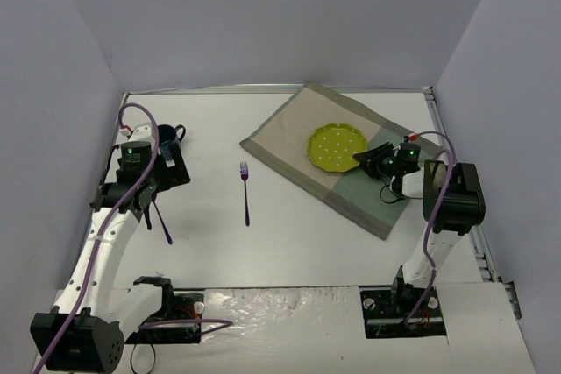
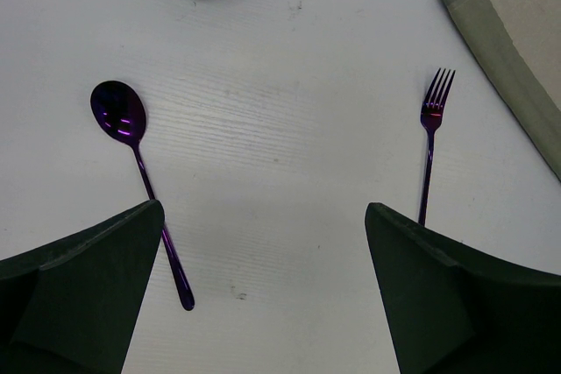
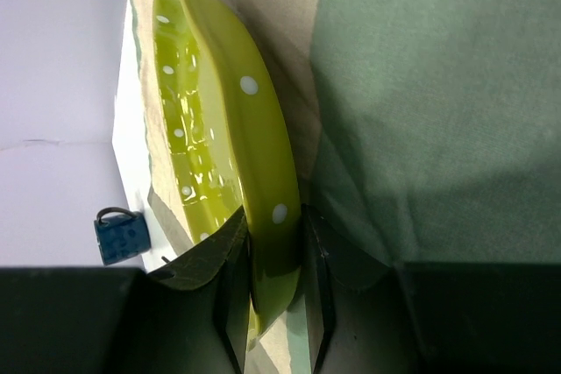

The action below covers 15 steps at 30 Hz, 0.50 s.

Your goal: Set the dinner table for one person

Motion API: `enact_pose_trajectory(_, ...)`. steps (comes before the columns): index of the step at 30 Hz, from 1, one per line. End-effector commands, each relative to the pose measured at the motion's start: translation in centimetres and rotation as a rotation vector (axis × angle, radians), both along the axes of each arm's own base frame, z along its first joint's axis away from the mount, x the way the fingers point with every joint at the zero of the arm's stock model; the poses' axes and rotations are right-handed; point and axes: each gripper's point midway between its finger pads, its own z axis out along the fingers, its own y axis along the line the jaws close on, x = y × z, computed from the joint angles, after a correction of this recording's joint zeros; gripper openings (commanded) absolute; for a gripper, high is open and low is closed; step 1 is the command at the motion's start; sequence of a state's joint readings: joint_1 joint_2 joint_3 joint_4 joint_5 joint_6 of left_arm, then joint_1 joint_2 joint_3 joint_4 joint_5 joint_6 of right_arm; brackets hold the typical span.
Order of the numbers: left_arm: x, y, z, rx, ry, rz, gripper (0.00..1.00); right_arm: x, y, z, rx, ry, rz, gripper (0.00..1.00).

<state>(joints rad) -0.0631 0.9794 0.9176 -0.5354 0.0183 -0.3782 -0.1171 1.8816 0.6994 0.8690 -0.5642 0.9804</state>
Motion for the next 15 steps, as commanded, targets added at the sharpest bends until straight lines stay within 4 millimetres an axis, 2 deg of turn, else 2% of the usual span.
enact_pose_trajectory(1,0.6,0.1,1.0,-0.004,-0.047,0.005,0.97,2.9,-0.3,5.4,-0.06,-0.196,0.024,0.27)
enact_pose_trajectory(7,0.6,0.3,1.0,0.0,-0.047,0.01,0.97,2.8,-1.0,5.0,-0.122,-0.148,0.016,0.47)
enact_pose_trajectory(10,0.5,0.3,0.9,0.003,-0.043,0.014,0.97,2.7,-1.6,5.2,-0.17,-0.131,0.006,0.61)
enact_pose_trajectory(15,0.4,0.4,0.8,0.0,-0.037,0.018,0.97,2.4,-3.3,5.5,-0.297,-0.084,-0.029,0.71)
